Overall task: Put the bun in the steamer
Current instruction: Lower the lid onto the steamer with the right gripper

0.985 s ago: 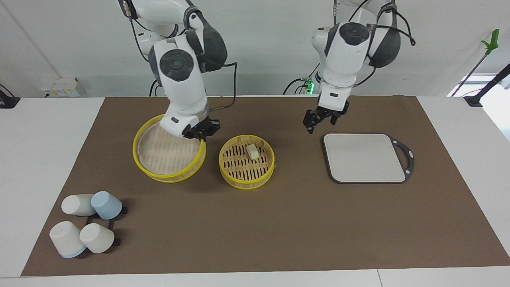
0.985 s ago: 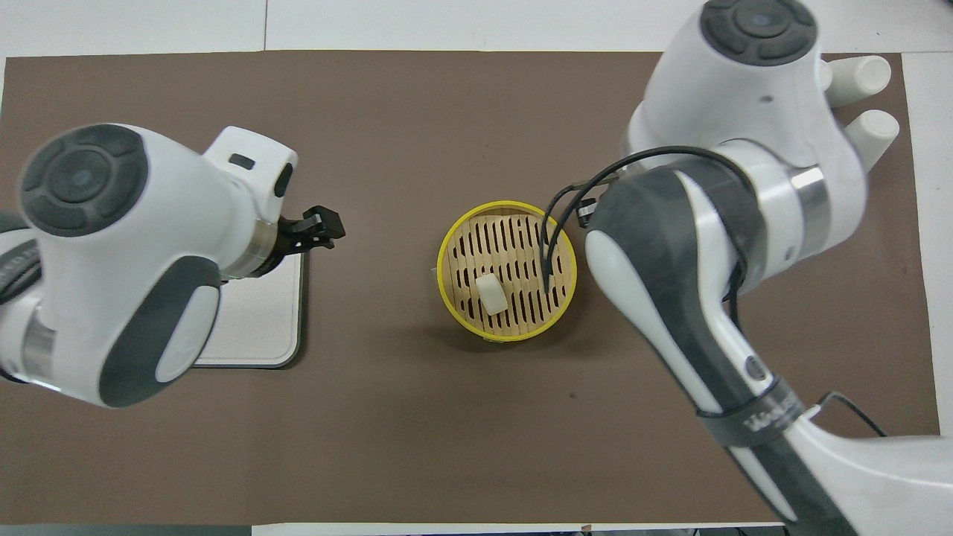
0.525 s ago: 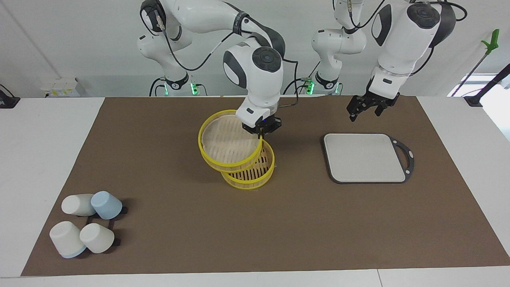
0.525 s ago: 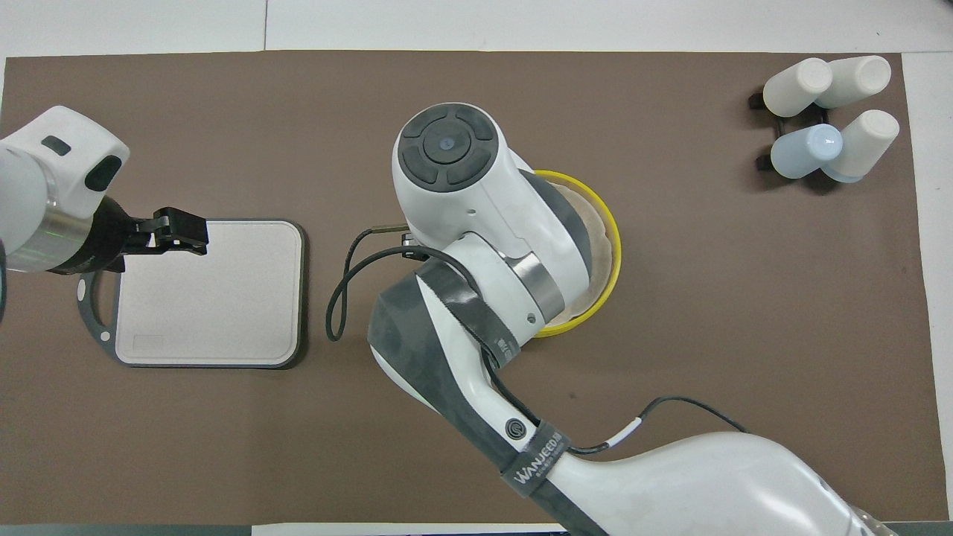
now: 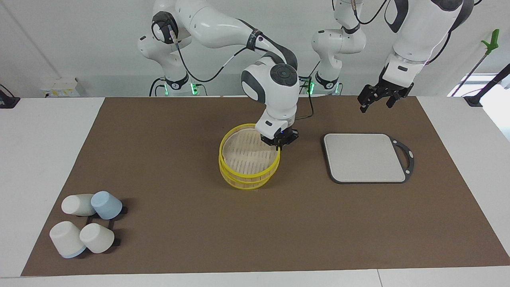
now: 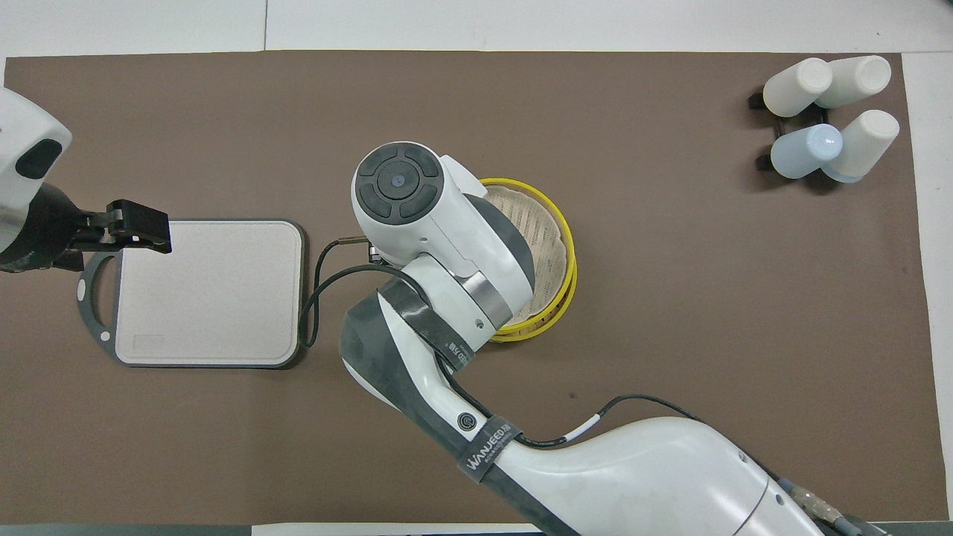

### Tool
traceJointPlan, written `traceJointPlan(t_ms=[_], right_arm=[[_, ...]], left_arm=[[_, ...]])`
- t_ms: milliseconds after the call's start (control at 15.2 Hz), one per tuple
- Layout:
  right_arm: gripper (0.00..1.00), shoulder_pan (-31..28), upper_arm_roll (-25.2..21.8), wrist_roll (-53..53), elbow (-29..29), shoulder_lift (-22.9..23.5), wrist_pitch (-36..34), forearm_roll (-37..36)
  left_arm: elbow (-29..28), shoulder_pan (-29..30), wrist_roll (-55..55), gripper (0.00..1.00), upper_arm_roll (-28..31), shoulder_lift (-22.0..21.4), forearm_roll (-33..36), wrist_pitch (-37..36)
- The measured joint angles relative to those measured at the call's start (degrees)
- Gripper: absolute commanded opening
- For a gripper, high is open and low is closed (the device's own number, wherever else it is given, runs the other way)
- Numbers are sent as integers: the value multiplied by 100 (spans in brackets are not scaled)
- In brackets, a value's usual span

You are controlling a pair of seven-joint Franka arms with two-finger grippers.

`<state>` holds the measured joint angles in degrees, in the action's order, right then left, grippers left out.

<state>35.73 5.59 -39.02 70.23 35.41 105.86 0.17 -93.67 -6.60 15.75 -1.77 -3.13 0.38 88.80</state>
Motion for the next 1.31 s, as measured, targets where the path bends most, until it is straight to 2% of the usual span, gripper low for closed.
traceJointPlan(t_ms=[263,460,1182,1247,1313], right_arm=[[0,-9,-36,0,296,-32,105,-62],[0,-7,-38,0,480,-102,231,-91],[0,7,-33,0,825,-307,439,-102],[2,8,-27,-17,859,-322,430,-102],[11,10,-26,-49,914,-345,441,-102]], left_arm=[[356,317,-210,100,-60,197,-1,-190],[328,409,-595,100,-76,230,-4,-188],[131,587,-718,100,-190,241,-24,-93],[131,588,-719,100,-193,241,-64,-77],[129,591,-720,100,-193,241,-100,-44]])
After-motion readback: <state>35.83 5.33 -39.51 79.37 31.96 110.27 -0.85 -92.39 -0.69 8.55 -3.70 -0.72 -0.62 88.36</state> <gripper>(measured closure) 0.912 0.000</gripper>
